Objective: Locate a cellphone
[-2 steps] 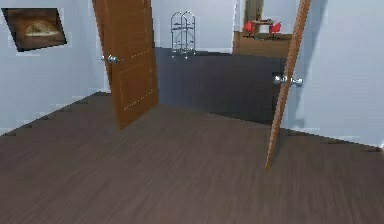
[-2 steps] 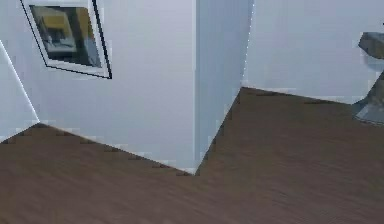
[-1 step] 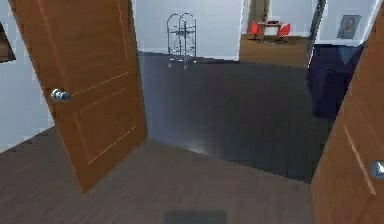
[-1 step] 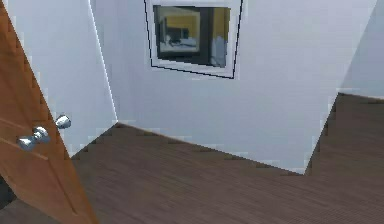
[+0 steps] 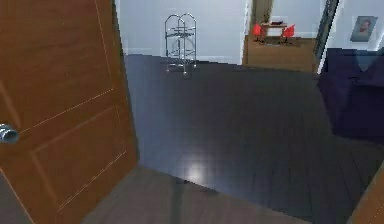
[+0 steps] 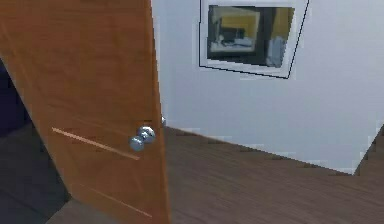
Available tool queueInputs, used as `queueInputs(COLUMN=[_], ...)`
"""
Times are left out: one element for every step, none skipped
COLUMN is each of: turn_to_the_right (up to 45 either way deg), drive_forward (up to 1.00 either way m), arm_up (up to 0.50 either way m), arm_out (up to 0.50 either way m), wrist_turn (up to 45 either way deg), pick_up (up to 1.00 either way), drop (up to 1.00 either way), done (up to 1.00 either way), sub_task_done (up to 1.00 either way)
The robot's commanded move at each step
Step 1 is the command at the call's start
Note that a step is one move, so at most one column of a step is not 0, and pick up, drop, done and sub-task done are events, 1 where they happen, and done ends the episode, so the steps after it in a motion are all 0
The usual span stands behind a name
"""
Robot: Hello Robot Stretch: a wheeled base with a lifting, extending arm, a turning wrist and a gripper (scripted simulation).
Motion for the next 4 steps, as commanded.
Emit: queueInputs(turn_to_the_right=[0.0, 3.0, 0.0, -6.0], drive_forward=[1.00, 0.00, 0.60, 0.00], arm_up=[0.00, 0.00, 0.00, 0.00], arm_out=[0.00, 0.00, 0.00, 0.00], wrist_turn=[0.0, 0.0, 0.0, 0.0], pick_up=[0.00, 0.00, 0.00, 0.00], drop=[0.00, 0.00, 0.00, 0.00], done=[0.00, 0.00, 0.00, 0.00], sub_task_done=[0.00, 0.00, 0.00, 0.00])
